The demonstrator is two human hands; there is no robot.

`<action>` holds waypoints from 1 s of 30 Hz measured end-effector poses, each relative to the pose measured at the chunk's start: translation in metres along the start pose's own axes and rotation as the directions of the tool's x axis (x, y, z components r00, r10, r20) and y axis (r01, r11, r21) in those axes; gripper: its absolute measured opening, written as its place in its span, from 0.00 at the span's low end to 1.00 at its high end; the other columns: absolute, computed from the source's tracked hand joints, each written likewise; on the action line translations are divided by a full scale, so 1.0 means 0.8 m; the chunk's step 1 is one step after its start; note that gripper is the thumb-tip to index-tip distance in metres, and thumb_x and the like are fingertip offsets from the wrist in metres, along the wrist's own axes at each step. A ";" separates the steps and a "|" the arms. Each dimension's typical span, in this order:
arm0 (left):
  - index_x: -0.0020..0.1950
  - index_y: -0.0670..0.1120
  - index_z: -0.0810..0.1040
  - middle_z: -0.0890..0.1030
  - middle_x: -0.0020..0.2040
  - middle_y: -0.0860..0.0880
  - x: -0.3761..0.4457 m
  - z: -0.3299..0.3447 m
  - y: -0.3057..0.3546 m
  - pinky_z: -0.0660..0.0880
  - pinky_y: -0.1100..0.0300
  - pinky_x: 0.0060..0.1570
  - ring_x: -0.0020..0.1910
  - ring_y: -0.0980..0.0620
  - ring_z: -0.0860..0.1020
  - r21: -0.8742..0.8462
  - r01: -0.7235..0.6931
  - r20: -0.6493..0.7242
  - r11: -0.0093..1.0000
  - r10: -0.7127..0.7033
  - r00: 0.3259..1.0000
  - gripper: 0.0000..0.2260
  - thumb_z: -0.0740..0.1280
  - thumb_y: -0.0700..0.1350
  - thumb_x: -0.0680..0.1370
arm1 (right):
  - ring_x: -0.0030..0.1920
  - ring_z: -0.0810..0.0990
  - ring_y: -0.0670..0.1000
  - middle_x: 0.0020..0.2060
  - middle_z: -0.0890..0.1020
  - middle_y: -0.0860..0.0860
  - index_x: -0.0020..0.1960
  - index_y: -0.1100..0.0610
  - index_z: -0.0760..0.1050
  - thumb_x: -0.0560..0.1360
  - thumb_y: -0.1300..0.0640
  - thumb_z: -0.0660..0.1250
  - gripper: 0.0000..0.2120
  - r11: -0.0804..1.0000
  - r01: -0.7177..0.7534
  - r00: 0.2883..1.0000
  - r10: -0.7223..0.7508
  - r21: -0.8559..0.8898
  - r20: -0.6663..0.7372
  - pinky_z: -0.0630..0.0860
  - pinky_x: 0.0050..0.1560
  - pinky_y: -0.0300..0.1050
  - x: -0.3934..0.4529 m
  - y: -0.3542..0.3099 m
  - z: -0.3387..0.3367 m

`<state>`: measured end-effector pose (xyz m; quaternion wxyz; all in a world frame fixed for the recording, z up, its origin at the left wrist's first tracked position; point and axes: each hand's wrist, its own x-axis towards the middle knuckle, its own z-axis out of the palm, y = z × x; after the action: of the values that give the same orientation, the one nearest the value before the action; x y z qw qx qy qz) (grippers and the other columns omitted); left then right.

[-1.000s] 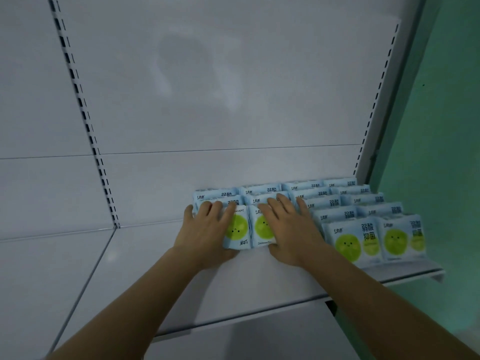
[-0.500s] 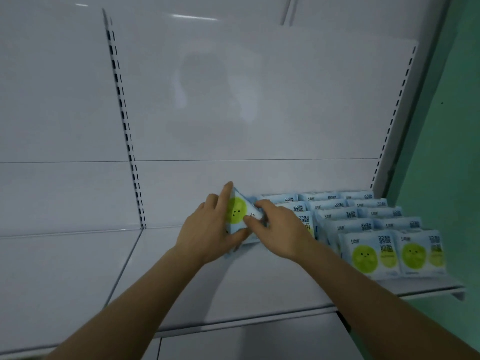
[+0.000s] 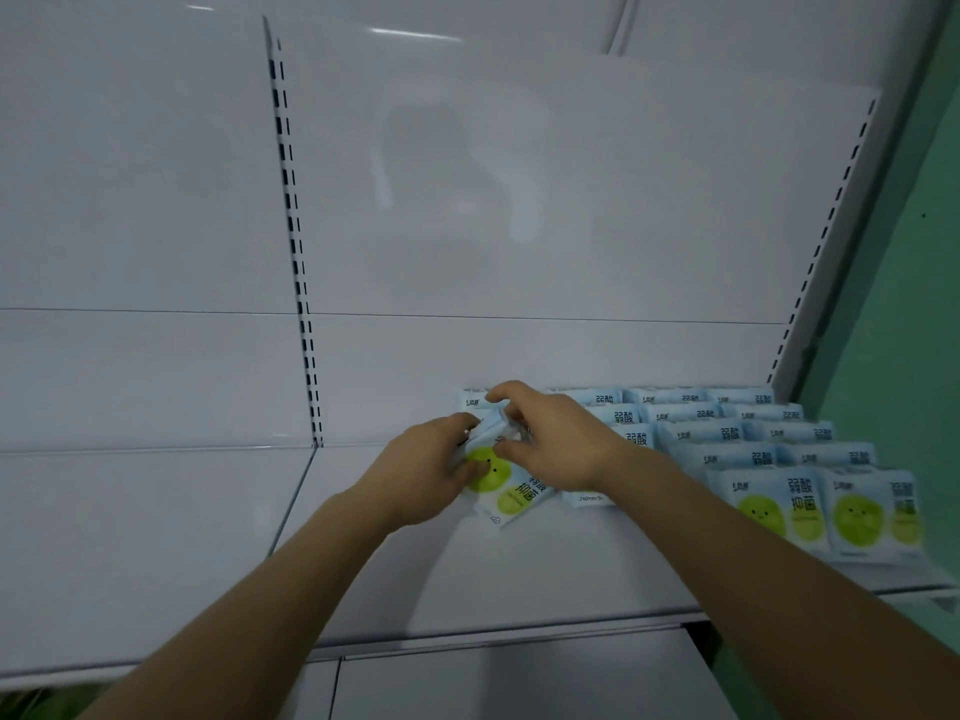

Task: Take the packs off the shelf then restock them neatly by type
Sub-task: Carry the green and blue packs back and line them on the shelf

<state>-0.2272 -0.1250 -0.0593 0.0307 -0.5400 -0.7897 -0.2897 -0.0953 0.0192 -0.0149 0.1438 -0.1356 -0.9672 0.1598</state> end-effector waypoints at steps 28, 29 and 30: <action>0.62 0.46 0.72 0.80 0.56 0.47 0.016 0.046 -0.024 0.74 0.52 0.51 0.55 0.45 0.78 0.008 0.301 0.034 0.954 -0.301 0.953 0.20 0.57 0.61 0.82 | 0.56 0.78 0.62 0.53 0.81 0.58 0.61 0.62 0.78 0.77 0.52 0.56 0.21 0.872 0.019 0.964 -0.145 -0.489 -0.222 0.75 0.59 0.59 0.006 0.056 0.048; 0.66 0.46 0.71 0.79 0.59 0.47 0.014 0.043 -0.022 0.74 0.51 0.53 0.57 0.45 0.77 -0.003 0.296 -0.016 0.955 -0.296 0.955 0.21 0.58 0.61 0.82 | 0.56 0.79 0.62 0.53 0.81 0.58 0.61 0.62 0.78 0.77 0.52 0.56 0.21 0.877 0.017 0.963 -0.145 -0.481 -0.229 0.76 0.58 0.59 0.005 0.054 0.046; 0.67 0.46 0.70 0.78 0.61 0.47 0.012 0.039 -0.021 0.74 0.51 0.54 0.59 0.45 0.77 -0.009 0.284 -0.065 0.959 -0.284 0.957 0.21 0.58 0.60 0.82 | 0.56 0.79 0.62 0.53 0.81 0.58 0.60 0.62 0.78 0.77 0.52 0.57 0.21 0.879 0.018 0.961 -0.146 -0.476 -0.235 0.76 0.58 0.59 0.003 0.052 0.043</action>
<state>-0.2373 -0.1057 -0.0889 0.0147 -0.4114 -0.8575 -0.3087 -0.0996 0.0481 -0.0603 0.2406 -0.1449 -0.9540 -0.1048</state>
